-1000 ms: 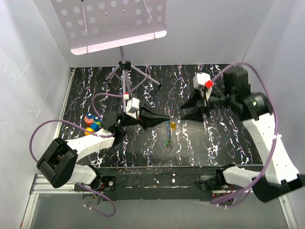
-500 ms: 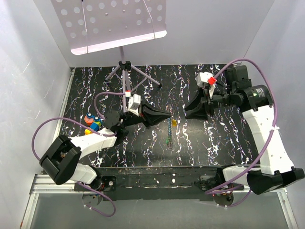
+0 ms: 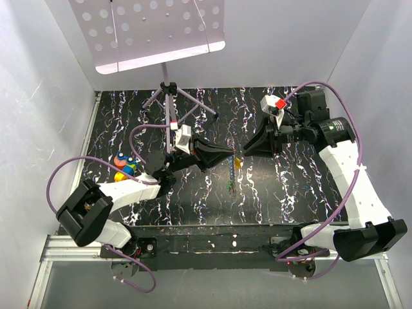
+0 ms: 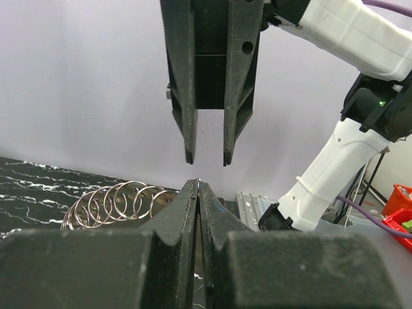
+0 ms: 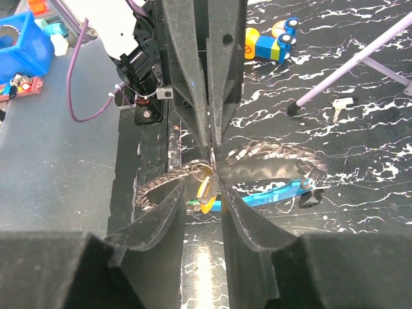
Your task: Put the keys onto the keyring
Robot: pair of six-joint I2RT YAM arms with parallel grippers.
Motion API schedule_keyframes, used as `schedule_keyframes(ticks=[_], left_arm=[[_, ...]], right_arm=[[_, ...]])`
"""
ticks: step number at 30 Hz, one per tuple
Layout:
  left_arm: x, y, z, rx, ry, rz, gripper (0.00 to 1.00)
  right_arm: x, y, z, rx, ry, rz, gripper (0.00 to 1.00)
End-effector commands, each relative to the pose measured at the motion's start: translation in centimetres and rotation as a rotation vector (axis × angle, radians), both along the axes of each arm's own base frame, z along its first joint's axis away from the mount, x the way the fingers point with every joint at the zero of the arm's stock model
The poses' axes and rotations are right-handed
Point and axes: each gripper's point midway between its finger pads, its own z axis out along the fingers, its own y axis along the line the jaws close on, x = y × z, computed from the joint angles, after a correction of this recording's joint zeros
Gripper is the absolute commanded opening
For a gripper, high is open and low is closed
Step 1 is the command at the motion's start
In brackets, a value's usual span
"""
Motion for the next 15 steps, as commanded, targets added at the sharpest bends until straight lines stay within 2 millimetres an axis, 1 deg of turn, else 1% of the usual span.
schedule_keyframes(ticks=[1, 5, 8, 15], left_arm=[[0.2, 0.4, 3.1, -0.108, -0.009, 0.025, 0.0], [0.3, 0.5, 3.3, -0.122, -0.001, 0.039, 0.0], [0.2, 0.5, 3.3, -0.13, 0.008, 0.043, 0.0], [0.0, 0.7, 3.5, -0.138, 0.007, 0.045, 0.0]], right_arm=[[-0.3, 0.8, 0.5, 0.04, 0.004, 0.043, 0.33], [-0.8, 1.2, 0.6, 0.059, 0.032, 0.074, 0.26], [-0.6, 1.5, 0.0, 0.055, 0.063, 0.076, 0.21], [-0.1, 1.7, -0.6, 0.045, 0.083, 0.062, 0.2]])
